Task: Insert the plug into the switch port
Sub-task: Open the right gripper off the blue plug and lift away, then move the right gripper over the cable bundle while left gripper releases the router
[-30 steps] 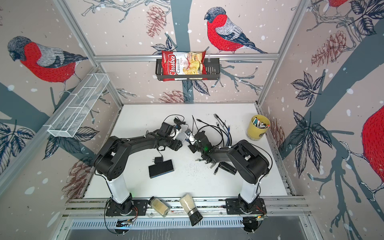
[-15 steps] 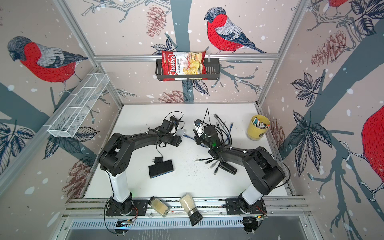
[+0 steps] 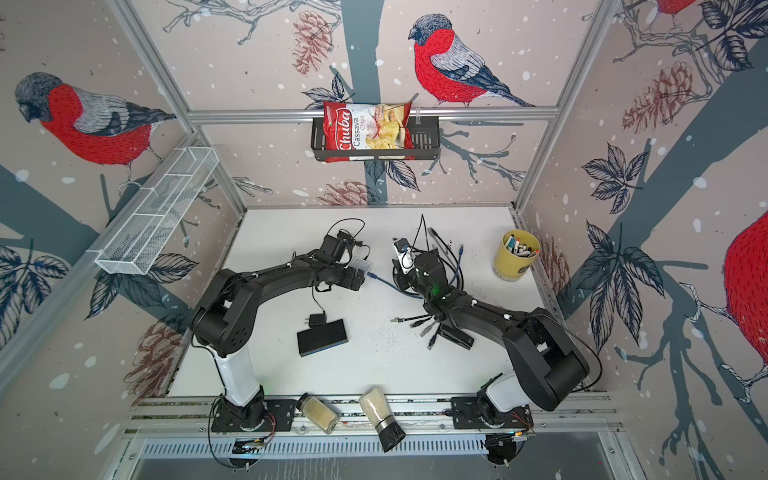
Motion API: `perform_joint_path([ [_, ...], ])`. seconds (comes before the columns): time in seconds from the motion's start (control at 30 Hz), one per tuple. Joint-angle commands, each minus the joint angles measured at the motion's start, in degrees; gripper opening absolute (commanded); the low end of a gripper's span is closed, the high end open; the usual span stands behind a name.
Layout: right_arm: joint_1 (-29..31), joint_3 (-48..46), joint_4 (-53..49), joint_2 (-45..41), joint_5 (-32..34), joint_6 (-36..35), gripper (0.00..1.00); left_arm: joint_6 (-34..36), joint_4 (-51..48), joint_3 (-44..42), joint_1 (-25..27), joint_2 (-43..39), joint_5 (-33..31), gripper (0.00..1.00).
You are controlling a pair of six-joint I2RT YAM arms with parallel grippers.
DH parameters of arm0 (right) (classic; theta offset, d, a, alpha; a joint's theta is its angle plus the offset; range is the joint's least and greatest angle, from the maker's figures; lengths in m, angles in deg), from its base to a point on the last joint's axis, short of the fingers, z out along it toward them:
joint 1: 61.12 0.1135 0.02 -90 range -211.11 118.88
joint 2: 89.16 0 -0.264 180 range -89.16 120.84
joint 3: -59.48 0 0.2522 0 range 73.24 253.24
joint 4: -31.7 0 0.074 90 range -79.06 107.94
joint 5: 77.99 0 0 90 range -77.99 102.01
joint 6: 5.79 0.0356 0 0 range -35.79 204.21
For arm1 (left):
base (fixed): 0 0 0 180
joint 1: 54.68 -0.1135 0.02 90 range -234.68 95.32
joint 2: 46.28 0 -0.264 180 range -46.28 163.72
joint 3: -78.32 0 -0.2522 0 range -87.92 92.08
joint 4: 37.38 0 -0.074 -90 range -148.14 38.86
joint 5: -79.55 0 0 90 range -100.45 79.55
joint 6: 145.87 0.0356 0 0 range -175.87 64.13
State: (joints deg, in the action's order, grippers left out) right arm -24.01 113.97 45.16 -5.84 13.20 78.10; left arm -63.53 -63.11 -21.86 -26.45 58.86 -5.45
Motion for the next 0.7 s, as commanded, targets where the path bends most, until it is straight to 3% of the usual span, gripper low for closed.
perform_joint_path([
  [0.0, -0.5, 1.1, -3.8, -1.3, 1.7, 0.1, 0.21, -0.3, 3.0, -1.8, 0.0, -3.5, 2.9, 0.98],
  [0.13, -1.7, 2.4, -8.1, -2.7, 1.6, 0.6, 0.19, 1.6, 9.7, -7.4, 1.8, -9.4, 4.1, 0.98],
  [0.33, -2.6, 3.4, -12.9, -5.1, 0.8, -1.3, 0.18, 4.4, 21.4, -18.9, 7.7, -18.6, -0.8, 0.98],
  [0.67, -4.2, 2.4, -17.7, -12.4, -4.8, -3.0, 0.18, 8.4, 34.3, -32.0, 13.9, -28.5, -1.2, 0.98],
])
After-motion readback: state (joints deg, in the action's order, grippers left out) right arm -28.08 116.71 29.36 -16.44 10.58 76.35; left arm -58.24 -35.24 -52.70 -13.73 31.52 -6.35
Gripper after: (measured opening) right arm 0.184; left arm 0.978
